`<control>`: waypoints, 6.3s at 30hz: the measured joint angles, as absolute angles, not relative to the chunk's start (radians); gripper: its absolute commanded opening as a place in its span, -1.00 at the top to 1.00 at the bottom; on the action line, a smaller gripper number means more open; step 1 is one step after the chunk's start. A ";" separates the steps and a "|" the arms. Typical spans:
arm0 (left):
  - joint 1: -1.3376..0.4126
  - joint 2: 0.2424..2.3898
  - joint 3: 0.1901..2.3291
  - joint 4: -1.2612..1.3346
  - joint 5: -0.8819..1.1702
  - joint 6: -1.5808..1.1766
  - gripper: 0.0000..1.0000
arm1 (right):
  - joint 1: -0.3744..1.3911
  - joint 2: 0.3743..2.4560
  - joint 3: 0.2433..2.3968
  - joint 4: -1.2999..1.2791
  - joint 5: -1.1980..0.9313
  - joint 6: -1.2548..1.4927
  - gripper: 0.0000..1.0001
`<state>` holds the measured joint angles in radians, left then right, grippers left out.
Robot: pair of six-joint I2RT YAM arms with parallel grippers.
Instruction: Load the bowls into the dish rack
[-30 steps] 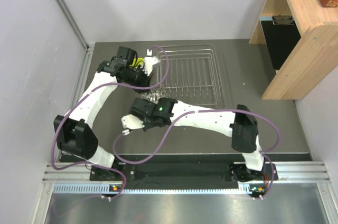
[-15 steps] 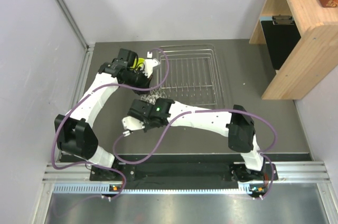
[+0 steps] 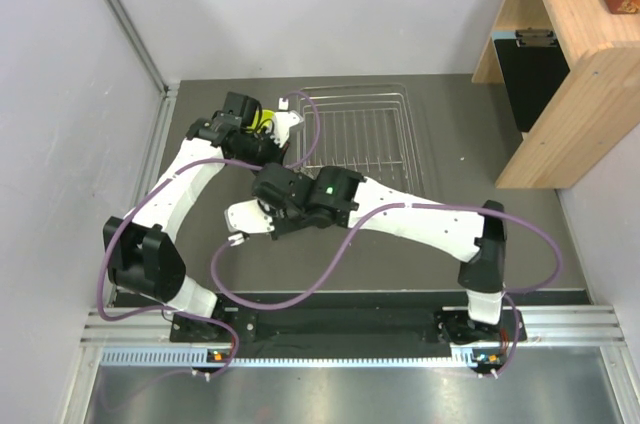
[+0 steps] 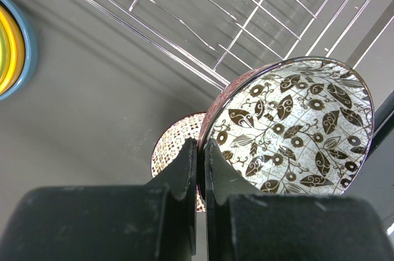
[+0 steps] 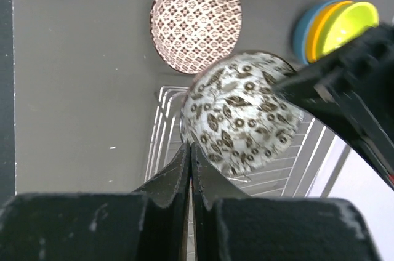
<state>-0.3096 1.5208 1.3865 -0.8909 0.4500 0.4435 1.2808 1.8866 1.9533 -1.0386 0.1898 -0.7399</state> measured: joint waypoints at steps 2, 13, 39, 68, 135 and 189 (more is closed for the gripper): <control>-0.310 1.521 1.386 -0.891 0.450 0.443 1.00 | 1.281 1.861 1.953 -1.040 0.181 -0.736 -0.12; -0.310 1.520 1.386 -0.892 0.448 0.439 1.00 | 1.281 1.803 1.823 -0.992 0.178 -0.760 -0.98; -0.315 1.499 1.387 -0.902 0.421 0.435 1.00 | 1.218 1.995 1.831 -0.890 0.274 -0.788 1.00; -0.317 1.210 1.347 -0.676 0.351 0.285 -0.98 | 1.195 2.007 1.826 -0.840 0.266 -0.703 1.00; -0.197 0.762 0.764 -0.535 0.385 0.332 -0.98 | 0.505 1.979 1.288 1.124 -1.213 1.324 1.00; -0.196 0.790 0.764 -0.547 0.404 0.347 -0.98 | 0.487 2.038 1.094 1.073 -0.994 1.206 1.00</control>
